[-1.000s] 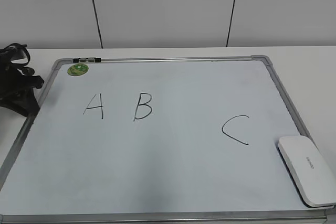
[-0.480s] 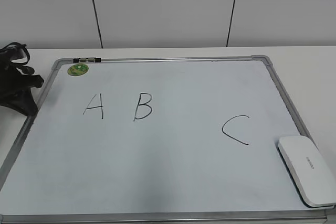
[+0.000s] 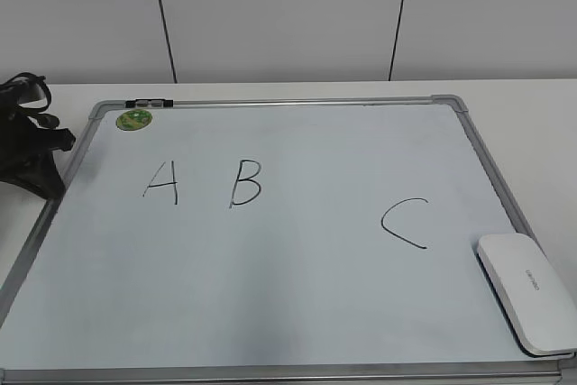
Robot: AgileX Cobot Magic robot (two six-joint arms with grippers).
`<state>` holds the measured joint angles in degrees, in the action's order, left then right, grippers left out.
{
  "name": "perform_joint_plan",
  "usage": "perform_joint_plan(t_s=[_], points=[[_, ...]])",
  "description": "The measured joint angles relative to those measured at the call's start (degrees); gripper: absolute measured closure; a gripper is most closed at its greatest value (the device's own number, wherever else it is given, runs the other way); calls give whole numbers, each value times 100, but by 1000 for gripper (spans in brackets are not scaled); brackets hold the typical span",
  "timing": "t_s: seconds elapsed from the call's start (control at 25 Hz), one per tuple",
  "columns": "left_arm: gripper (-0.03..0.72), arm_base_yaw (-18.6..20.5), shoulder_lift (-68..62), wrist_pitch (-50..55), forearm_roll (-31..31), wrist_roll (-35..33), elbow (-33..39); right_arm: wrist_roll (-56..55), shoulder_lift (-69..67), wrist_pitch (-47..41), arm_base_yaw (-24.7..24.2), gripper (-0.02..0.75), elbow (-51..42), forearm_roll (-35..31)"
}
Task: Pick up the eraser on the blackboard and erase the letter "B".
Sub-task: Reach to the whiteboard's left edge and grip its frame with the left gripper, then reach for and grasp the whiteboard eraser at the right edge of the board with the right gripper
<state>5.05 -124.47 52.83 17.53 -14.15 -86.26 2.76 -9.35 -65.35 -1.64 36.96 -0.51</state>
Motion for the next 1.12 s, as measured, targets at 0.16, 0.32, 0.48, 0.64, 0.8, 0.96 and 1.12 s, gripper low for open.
perform_joint_plan(t_s=[0.16,0.32,0.48,0.64,0.8,0.96,1.12], points=[[661,0,0,0,24,0,0,59,-1250,20,0,151,503,0],[661,0,0,0,24,0,0,67,-2299,239,0,151,766,-19],[661,0,0,0,24,0,0,167,-3207,215,0,151,912,-370],[661,0,0,0,32,0,0,563,-4134,138,0,151,928,-906],[661,0,0,0,32,0,0,640,-4992,239,11,151,928,-939],[661,0,0,0,32,0,0,649,-5629,622,11,151,928,-939],[646,0,0,0,32,0,0,649,-6044,946,103,151,938,-953]])
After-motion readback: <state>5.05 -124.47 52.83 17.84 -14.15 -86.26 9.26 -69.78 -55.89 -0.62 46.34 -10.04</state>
